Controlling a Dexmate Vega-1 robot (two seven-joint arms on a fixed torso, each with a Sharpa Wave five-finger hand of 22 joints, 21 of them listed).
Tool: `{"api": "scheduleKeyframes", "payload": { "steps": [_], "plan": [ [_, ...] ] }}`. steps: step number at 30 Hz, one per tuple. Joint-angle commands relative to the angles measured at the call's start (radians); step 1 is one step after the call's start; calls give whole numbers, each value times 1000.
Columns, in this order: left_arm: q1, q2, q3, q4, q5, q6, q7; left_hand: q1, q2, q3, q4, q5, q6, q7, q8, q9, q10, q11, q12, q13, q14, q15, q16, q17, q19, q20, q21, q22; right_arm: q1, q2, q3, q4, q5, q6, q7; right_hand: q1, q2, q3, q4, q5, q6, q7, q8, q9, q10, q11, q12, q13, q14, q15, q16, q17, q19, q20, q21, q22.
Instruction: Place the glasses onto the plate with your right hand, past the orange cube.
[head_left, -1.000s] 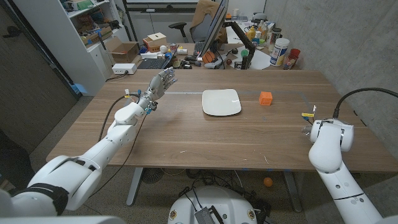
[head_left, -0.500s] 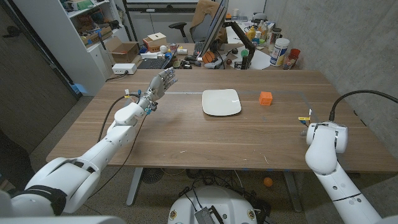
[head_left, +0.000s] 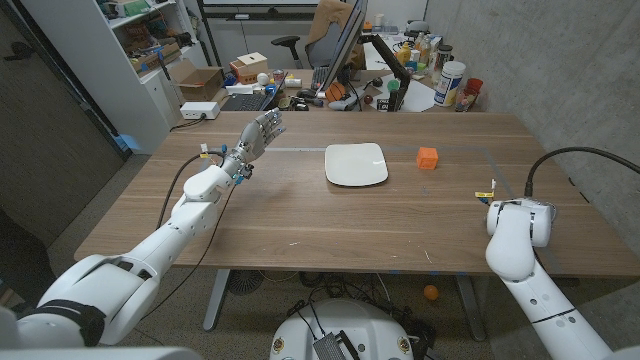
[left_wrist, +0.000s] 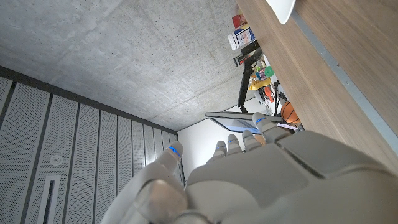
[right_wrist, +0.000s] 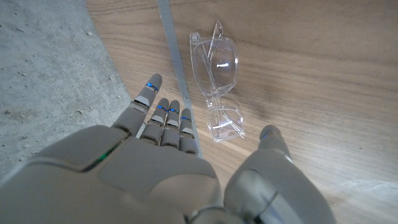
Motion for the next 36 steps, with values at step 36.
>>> {"api": "scheduleKeyframes", "payload": {
  "steps": [36],
  "plan": [
    [-43,-26,6,74,5,-17,-24,5,111,-2,-4,5,-1,6,3,4,-12,4,9,4,-20,5,1,4,-4,2,5,2,91,-86,-87,110,69,-69,22,67,29,-104,16,104,323,-86,68,13,361,-38,113,51,621,-166,199,63,711,-64,159,16]
  ]
}}
